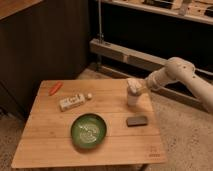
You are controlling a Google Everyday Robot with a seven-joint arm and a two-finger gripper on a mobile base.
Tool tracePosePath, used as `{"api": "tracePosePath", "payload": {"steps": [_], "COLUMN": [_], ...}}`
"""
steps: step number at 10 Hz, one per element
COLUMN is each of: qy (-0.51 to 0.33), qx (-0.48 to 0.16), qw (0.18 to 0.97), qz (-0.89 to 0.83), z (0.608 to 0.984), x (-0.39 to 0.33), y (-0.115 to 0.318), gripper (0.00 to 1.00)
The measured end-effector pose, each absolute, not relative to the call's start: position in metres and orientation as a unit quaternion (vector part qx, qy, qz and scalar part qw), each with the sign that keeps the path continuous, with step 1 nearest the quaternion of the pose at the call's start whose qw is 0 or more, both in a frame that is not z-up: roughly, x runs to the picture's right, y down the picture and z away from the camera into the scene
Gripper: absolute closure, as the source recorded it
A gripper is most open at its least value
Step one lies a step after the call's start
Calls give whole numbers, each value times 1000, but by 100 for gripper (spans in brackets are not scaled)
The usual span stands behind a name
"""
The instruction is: Place the white sponge in the ceramic cup
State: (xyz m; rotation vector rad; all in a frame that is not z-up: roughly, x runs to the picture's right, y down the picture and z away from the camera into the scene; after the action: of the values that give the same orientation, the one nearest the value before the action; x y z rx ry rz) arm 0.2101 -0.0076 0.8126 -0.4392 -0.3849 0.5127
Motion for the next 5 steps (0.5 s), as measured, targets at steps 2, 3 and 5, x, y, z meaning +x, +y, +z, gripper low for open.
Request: {"api": "tracePosePath", "payload": {"steps": [2,3,5], "qy": [-184,-171,-162], "qx": [-210,-213,-213], "qw": [926,929,930], "qz": [254,250,250], "z": [807,806,805], "x": [220,220,221], "y": [-8,-7,-7], "gripper": [21,20,20]}}
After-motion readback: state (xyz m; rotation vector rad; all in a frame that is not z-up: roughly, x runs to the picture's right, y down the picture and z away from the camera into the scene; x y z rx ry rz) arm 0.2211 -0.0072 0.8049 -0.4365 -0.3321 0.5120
